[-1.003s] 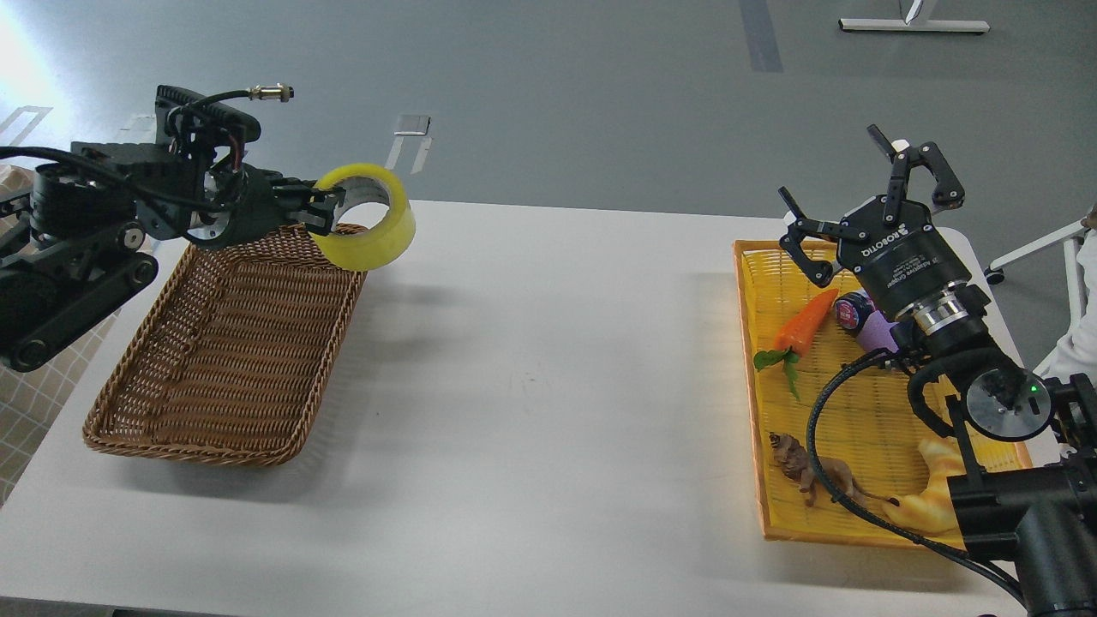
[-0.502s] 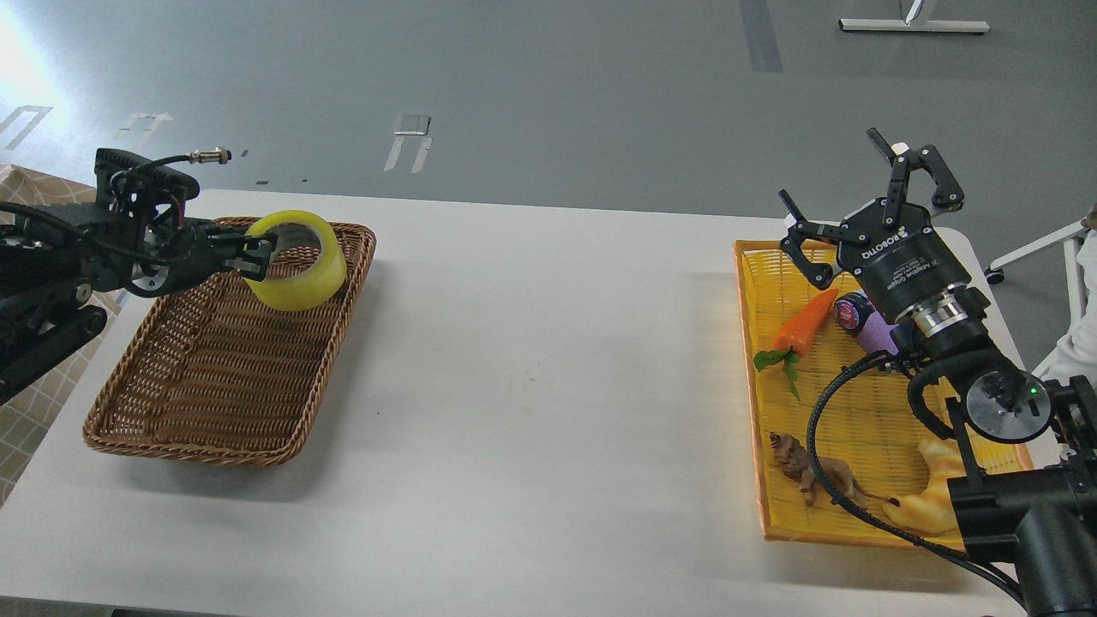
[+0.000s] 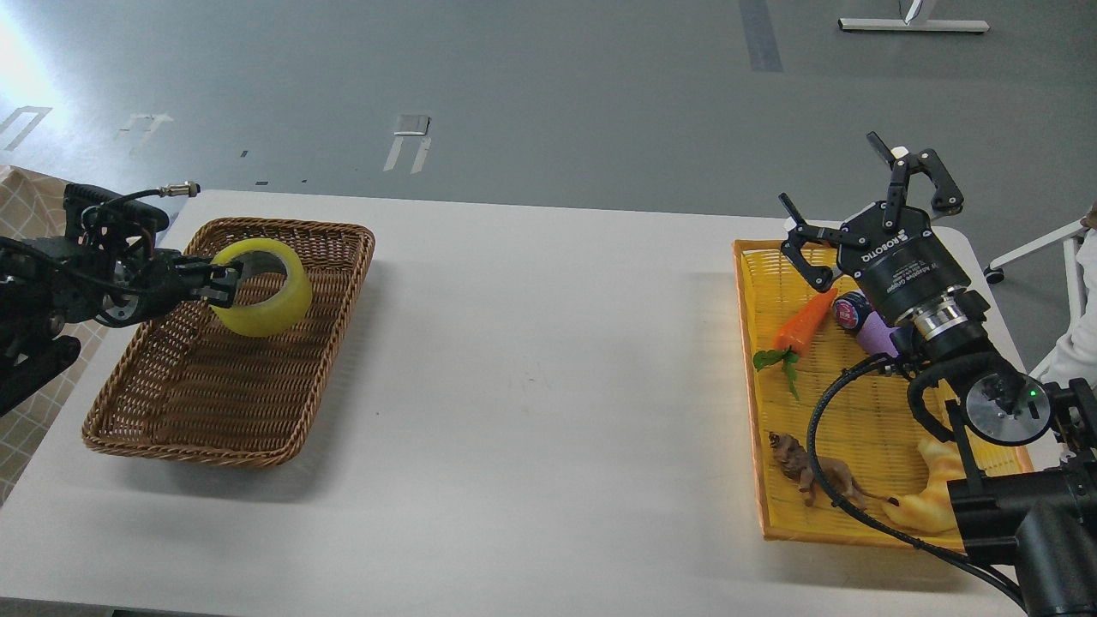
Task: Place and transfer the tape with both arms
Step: 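Lower the tape roll into the basket and open the left gripper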
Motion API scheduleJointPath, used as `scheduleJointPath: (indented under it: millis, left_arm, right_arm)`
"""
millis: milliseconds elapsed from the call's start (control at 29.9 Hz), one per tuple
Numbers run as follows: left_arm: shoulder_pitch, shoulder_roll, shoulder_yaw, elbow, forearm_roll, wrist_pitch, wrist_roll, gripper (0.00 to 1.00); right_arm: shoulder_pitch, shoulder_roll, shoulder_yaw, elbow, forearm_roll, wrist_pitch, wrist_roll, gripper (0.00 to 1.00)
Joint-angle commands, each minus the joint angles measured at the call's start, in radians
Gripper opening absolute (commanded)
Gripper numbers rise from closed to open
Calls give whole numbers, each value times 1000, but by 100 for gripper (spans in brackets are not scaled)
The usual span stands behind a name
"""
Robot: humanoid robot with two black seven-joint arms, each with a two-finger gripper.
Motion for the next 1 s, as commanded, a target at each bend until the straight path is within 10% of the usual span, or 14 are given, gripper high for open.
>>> scheduleJointPath:
  millis: [0,970]
  left_arm:
    - [11,-3,8,19,-1,7,-8,0]
    - [62,-18,15,68,-37,14,-8,0]
  right_arm:
    - [-1,1,0,0,0,0,0,99]
    - [-8,1,0,-1,0,0,0,99]
